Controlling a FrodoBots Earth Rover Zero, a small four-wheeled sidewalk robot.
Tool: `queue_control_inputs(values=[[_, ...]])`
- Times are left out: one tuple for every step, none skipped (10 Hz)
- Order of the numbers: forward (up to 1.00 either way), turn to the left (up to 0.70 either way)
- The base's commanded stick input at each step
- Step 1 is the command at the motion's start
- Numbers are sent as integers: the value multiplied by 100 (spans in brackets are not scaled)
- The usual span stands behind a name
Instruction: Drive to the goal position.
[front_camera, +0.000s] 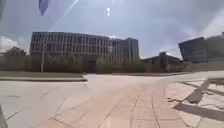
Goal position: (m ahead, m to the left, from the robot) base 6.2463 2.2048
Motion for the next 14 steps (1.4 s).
queue_control_inputs(values=[[50,1],[50,1],[50,1],[50,1],[50,1],[50,1],[50,1],[50,1],[50,1],[50,1],[50,1],[50,1],[50,1],[50,1]])
